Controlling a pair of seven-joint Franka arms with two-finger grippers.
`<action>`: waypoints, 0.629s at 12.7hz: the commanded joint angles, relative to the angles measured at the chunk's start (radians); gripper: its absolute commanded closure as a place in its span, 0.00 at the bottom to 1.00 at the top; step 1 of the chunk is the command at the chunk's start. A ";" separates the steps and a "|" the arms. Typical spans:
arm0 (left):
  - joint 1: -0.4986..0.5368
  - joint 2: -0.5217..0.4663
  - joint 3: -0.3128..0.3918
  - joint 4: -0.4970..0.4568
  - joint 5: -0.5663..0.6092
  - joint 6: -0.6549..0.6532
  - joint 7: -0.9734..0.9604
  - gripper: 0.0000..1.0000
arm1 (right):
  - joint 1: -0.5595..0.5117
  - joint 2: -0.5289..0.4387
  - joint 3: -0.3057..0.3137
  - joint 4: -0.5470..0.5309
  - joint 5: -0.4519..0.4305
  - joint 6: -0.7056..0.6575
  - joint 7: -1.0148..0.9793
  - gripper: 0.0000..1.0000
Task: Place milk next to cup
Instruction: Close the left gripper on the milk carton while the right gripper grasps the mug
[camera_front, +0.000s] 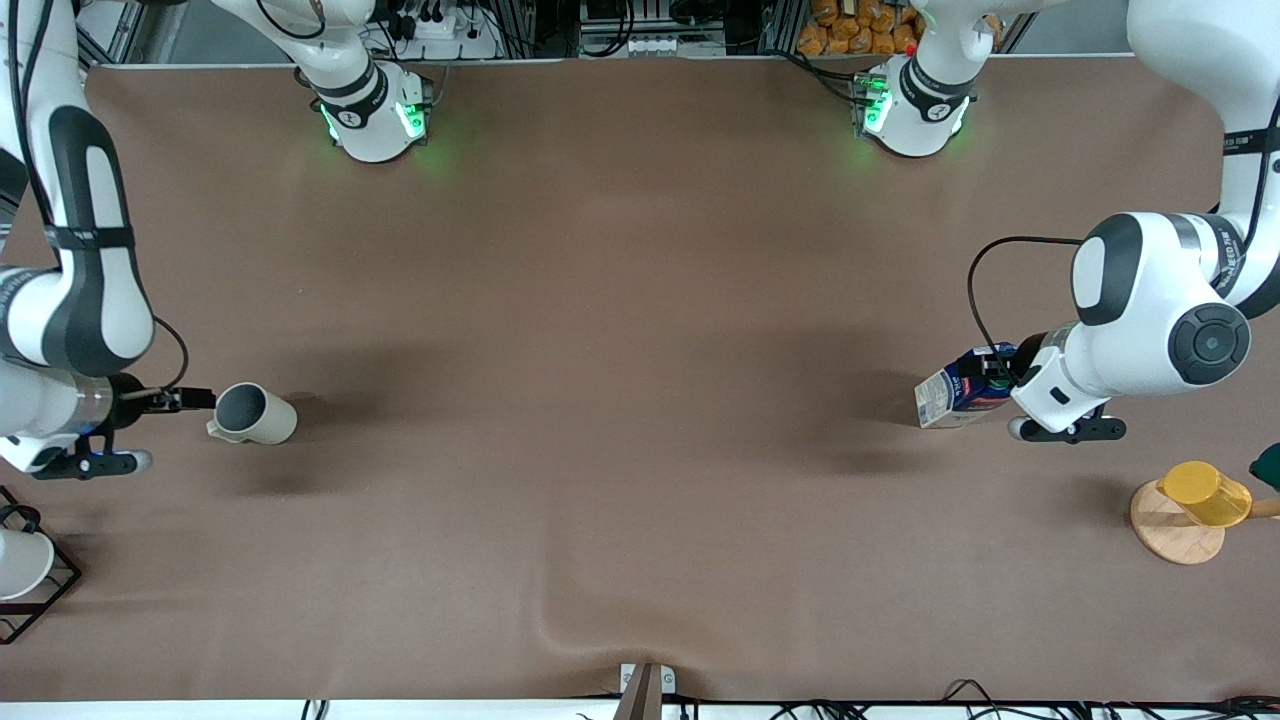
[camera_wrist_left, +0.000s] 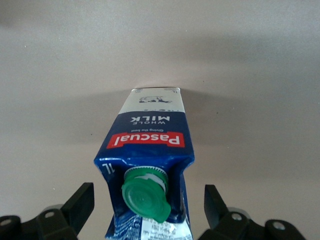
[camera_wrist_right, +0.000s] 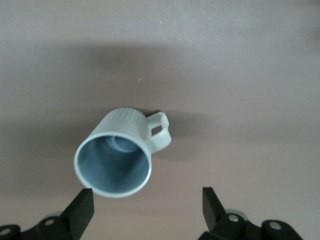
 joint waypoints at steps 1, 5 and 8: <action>0.004 0.012 -0.001 0.012 -0.002 0.008 -0.016 0.24 | -0.024 0.066 0.017 0.001 -0.006 0.076 0.010 0.15; 0.004 0.015 -0.001 0.020 0.000 0.008 -0.014 0.48 | -0.019 0.090 0.017 -0.026 0.066 0.092 0.010 0.71; 0.000 0.012 -0.003 0.029 0.029 0.006 -0.013 0.59 | -0.019 0.087 0.017 -0.026 0.072 0.087 0.010 1.00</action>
